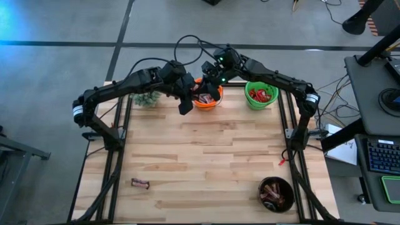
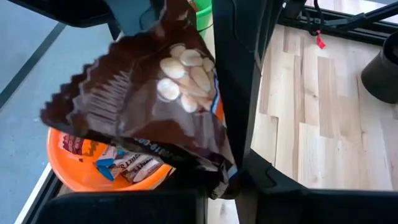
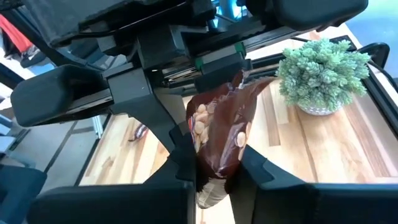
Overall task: Organize candy in baskets
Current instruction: Put the brown chocolate bar into the black bucket
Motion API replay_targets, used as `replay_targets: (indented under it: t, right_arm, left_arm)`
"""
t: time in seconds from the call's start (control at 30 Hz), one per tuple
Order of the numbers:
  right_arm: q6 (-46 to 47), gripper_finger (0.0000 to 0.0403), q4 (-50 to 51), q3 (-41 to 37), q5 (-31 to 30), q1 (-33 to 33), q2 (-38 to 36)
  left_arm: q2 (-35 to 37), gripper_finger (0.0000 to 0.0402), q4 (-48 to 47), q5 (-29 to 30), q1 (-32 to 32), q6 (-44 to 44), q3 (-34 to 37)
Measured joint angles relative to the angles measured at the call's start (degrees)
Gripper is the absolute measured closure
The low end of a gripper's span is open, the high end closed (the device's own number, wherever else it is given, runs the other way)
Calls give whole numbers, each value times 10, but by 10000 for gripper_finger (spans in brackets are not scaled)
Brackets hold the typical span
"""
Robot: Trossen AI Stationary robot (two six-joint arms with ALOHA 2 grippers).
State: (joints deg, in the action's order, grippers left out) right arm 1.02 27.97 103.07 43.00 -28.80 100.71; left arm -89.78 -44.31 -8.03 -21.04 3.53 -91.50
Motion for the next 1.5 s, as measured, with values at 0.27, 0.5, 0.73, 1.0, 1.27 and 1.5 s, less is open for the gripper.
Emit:
replay_targets:
  t: [0.27,0.5,0.73,1.0,1.27,1.5]
  right_arm:
    - [-9,369,1,0,-1,-1,0]
    - [-21,369,13,0,-3,-11,0]
    - [-31,374,42,0,-1,-35,-1]
    - [-6,374,81,0,-1,-58,-15]
    - [-2,375,207,0,-6,-53,-64]
    - [38,375,304,0,-24,-36,-116]
  left_arm:
    - [0,361,1,1,0,-26,0]
    - [-1,333,5,47,1,-28,0]
    - [-1,301,13,64,0,-28,0]
    - [-1,273,7,64,0,-22,0]
    - [-1,268,-3,62,0,5,0]
    - [0,268,-5,60,0,27,0]
